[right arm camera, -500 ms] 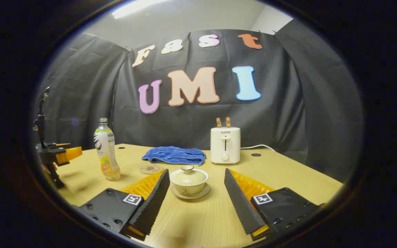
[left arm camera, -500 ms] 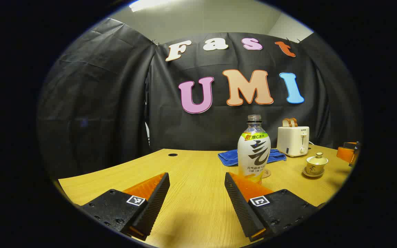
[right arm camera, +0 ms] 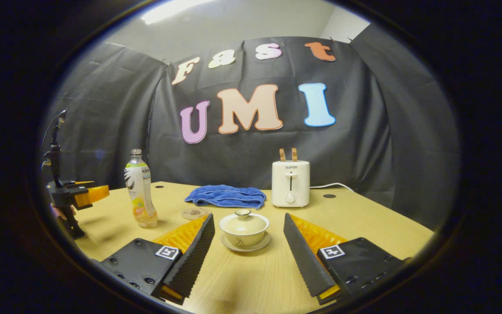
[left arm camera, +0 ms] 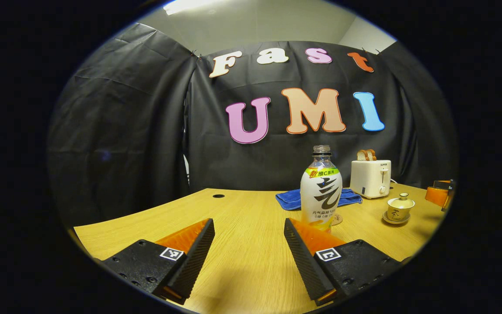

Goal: Open the teacup lid with one hand, grasp the water bottle and pour water into the teacup with the other hand; after pouring, place the water bottle on the coaster and then close the teacup lid.

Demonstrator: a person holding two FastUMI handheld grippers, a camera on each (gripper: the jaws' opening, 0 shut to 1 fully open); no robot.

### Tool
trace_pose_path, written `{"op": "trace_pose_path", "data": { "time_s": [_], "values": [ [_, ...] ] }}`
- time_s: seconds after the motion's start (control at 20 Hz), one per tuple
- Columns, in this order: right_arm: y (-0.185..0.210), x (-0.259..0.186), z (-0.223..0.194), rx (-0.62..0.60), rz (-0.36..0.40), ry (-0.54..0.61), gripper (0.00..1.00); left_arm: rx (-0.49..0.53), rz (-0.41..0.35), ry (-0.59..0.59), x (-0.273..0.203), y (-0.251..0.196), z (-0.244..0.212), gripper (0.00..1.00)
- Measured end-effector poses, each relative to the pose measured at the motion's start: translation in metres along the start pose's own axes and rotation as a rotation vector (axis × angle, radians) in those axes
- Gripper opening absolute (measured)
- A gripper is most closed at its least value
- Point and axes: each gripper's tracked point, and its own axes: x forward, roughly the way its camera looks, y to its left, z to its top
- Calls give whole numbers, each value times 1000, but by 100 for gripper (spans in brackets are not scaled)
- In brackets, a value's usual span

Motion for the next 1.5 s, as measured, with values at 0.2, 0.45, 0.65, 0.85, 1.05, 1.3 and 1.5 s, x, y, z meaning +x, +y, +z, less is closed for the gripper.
{"op": "trace_pose_path", "data": {
  "time_s": [0.2, 0.45, 0.65, 0.85, 1.05, 1.3, 1.5],
  "values": [
    [1, 1, 0, 1, 0, 0, 100, 0, 0, 0, 0, 0, 0, 94],
    [1, 2, 0, 1, 0, -2, 100, 0, -3, 0, -1, 0, 0, 94],
    [3, 2, 0, 2, 11, 2, 100, 0, -6, -1, 0, -1, 1, 94],
    [4, 3, 0, 2, 16, 3, 100, 0, -9, 0, -1, -1, 0, 94],
    [12, 14, -2, 3, 46, 6, 100, 0, -8, 0, -1, -2, 1, 94],
    [17, 41, -4, 4, 48, 7, 100, 0, -8, 0, -1, -2, 1, 94],
    [21, 68, -10, 2, 39, 38, 100, 0, -8, 0, -1, -2, 1, 94]
  ]
}}
